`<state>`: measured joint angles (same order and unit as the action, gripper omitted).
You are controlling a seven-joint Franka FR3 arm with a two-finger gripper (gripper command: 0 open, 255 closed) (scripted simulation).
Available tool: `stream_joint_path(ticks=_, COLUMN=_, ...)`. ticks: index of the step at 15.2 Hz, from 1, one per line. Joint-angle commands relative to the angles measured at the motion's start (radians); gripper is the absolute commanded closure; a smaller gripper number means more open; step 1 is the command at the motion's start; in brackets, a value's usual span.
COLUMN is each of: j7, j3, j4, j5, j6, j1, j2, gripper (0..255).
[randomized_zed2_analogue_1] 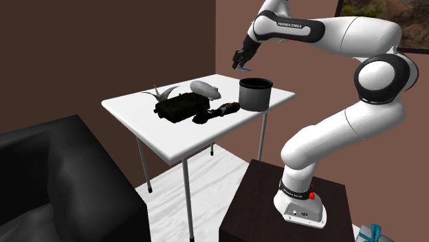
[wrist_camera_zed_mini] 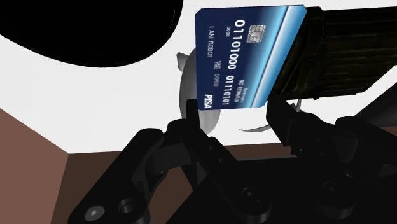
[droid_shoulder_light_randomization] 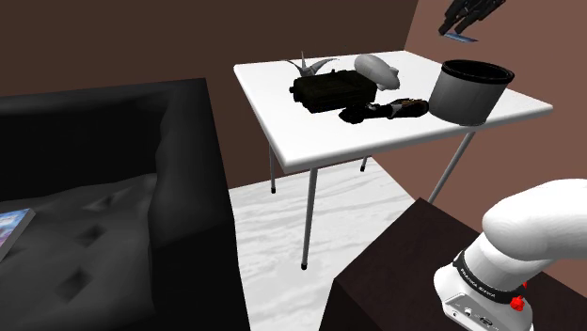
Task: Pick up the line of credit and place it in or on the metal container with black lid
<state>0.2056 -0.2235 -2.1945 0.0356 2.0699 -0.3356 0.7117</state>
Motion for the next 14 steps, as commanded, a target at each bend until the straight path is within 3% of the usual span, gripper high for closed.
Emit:
stream_joint_path(ticks=1, j7=0.055, j3=-0.053, j4=0.02, j5=0.002, j6=-0.008, j1=-0.002, j2=-0.011, gripper=255)
stream_joint_path(ticks=8, j7=0.231, j3=-0.232, j4=0.138, j5=-0.012, j6=-0.035, j1=0.012, j2=-0.099, gripper=255)
stream_joint_path(ticks=14, j7=0.248, j3=-0.247, j4=0.064, j5=-0.007, j6=0.025, j1=0.006, j2=-0.086, gripper=255)
